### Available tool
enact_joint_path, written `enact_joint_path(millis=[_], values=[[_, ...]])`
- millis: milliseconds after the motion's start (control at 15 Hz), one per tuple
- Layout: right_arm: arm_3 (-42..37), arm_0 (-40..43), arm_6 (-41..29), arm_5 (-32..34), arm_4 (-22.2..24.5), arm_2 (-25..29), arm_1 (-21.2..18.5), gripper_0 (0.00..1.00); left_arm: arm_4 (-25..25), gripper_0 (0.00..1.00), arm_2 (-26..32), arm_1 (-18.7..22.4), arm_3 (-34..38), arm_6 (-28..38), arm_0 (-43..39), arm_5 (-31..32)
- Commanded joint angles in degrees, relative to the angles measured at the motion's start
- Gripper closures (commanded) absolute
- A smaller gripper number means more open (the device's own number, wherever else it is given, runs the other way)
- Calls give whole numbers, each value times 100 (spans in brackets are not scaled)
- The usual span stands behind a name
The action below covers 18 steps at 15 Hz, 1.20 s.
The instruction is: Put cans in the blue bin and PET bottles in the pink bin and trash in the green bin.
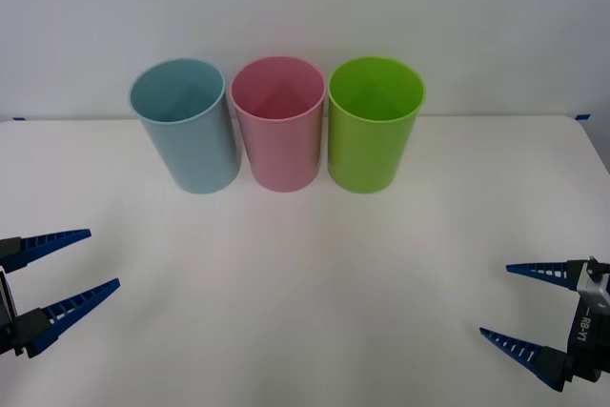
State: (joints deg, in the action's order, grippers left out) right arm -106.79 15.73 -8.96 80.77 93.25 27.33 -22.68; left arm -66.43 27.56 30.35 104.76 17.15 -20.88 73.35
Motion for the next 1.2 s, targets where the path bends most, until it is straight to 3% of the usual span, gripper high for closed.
enact_joint_path(millis=[67, 533, 1200], values=[[0, 0, 0, 0, 0, 0, 0, 0, -1, 0, 91, -196, 18, -80, -250, 136], [0, 0, 0, 0, 0, 0, 0, 0, 245, 0, 109, -390, 9, -520, -883, 197], [0, 0, 0, 0, 0, 0, 0, 0, 236, 0, 153, -390, -70, -599, -936, 197]])
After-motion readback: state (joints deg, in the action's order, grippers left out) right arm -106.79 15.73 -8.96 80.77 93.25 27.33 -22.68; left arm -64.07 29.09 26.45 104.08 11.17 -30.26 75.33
